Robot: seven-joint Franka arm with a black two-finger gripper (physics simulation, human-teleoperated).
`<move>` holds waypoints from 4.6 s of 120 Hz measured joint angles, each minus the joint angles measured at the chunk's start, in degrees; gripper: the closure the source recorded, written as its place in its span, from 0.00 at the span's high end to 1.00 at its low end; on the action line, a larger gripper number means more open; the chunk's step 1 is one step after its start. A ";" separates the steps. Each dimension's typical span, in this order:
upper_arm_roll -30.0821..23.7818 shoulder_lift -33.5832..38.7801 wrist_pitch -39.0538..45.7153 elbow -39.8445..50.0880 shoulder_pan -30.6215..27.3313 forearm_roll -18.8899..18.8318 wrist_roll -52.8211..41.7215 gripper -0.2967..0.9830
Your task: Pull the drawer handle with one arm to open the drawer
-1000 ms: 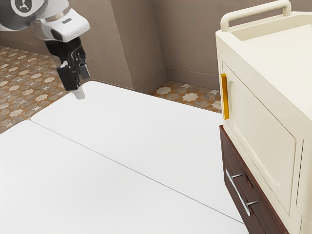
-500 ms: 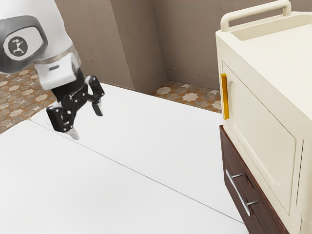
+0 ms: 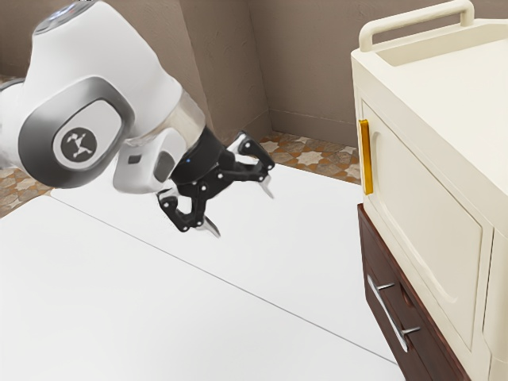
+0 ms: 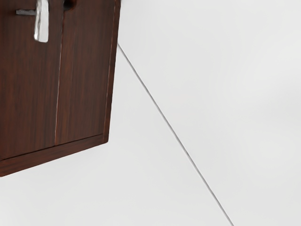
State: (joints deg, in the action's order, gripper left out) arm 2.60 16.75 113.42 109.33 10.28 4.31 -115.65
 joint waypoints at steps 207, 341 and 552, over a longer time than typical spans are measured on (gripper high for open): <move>1.11 -3.59 20.97 14.61 14.08 26.56 -15.73 0.22; 4.33 16.56 17.56 31.37 14.19 20.94 -18.76 0.19; 8.35 -2.40 -12.77 -11.94 6.35 -3.04 -7.00 0.60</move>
State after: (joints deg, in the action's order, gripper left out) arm 10.95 14.34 100.64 97.39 16.63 1.26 -122.65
